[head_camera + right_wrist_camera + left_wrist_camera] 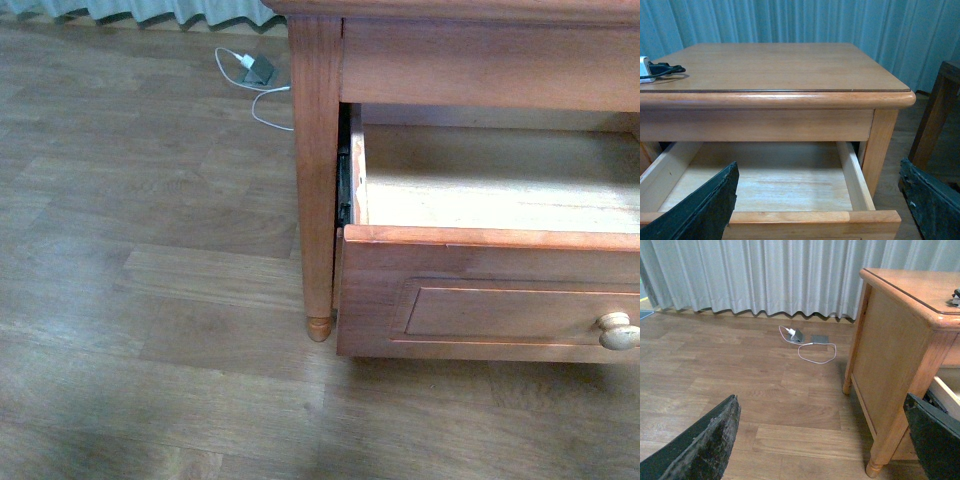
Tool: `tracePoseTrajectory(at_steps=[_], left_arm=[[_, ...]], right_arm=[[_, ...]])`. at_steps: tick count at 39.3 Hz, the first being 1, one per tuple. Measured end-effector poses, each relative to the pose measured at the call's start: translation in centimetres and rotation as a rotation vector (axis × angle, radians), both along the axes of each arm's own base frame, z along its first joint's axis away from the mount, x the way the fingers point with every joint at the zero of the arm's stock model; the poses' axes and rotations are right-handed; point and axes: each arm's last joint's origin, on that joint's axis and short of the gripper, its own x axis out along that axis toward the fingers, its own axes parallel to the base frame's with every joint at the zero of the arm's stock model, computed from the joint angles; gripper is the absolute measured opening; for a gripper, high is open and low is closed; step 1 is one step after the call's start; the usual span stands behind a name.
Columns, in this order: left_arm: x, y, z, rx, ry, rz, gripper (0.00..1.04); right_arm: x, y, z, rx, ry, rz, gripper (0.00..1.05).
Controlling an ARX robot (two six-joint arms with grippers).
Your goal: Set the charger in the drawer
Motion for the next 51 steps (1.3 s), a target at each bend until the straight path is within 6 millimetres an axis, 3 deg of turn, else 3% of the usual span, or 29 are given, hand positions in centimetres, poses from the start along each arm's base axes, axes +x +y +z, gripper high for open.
tracePoseTrajectory(at_steps=[14,18,22,32,42,51], left_arm=[[0.0,0.0,0.0,0.000,0.000,0.000,0.98],[0.1,-0.3,-0.1,-0.054,0.014,0.122,0.98],[1.0,-1.0,-0.4,-0.068,0.076,0.097,0.98],[6.8,-2.6,4.3,-0.033,0.123,-0.100,0.98],[12.5,-4.7,6.5,0.002,0.169,-0.245,0.98],[18.2,-9.1,8.6,0.051,0.165,-0.461,0.98]], right_arm=[[0.0,0.0,0.0,0.000,0.000,0.000,0.96],[0.0,0.0,0.0,0.000,0.000,0.000,0.96],[0.0,0.0,0.0,0.000,0.000,0.001,0.96],[0.0,0.0,0.0,0.000,-0.001,-0.003,0.96],[0.0,0.0,0.0,0.000,-0.001,-0.003,0.96],[0.0,0.0,0.0,0.000,-0.001,-0.003,0.96]])
